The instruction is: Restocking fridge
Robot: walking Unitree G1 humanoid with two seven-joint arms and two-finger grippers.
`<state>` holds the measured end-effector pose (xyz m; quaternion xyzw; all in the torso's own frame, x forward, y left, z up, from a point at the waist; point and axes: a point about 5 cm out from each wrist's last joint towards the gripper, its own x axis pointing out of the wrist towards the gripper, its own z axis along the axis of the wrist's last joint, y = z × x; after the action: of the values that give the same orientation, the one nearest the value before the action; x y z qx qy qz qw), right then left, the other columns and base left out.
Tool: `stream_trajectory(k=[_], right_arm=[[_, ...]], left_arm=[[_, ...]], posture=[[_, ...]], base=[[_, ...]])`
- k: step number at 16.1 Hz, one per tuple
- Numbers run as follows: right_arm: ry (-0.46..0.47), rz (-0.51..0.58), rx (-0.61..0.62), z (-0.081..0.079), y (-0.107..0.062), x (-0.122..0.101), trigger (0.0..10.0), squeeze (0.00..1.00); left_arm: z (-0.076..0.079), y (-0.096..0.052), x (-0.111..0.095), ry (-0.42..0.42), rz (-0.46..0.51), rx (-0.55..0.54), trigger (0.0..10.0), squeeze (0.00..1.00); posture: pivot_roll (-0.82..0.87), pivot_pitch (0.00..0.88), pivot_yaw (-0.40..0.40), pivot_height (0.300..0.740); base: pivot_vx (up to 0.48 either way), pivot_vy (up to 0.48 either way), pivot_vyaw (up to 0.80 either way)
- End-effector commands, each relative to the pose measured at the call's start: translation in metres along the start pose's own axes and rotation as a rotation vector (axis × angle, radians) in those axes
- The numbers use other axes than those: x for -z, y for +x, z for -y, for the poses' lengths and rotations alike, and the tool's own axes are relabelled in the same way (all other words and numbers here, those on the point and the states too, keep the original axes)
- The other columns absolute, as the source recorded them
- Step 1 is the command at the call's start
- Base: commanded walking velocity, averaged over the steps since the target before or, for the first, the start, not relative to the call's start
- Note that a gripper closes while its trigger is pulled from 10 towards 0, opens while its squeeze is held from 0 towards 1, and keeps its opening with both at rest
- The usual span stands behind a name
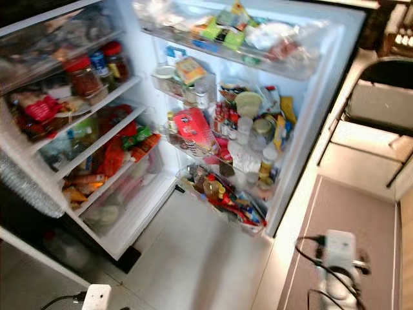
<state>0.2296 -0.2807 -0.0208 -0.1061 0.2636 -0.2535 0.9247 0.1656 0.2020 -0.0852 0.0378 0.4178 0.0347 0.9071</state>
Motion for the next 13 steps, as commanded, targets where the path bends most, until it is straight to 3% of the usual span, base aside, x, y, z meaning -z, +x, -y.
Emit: stream_trajectory(k=[1, 8, 13], right_arm=[[-0.010, -0.084, -0.010, -0.002, -0.008, 0.022, 10.0, 0.00], [0.055, 0.065, -0.011, 0.002, 0.009, -0.024, 10.0, 0.00], [0.072, 0.251, -0.131, -0.008, 0.016, -0.072, 10.0, 0.00]], left_arm=[[-0.003, -0.001, 0.005, 0.009, -0.022, -0.009, 10.0, 0.00], [-0.004, -0.001, 0.005, 0.014, -0.024, -0.007, 10.0, 0.00], [-0.005, -0.002, 0.006, 0.016, -0.026, -0.005, 10.0, 0.00]], posture=[[-0.15, 0.038, 0.055, 0.740], [-0.15, 0.040, 0.061, 0.740], [-0.15, 0.042, 0.065, 0.740]], base=[[0.000, 0.000, 0.00], [0.000, 0.000, 0.00], [0.000, 0.000, 0.00]])
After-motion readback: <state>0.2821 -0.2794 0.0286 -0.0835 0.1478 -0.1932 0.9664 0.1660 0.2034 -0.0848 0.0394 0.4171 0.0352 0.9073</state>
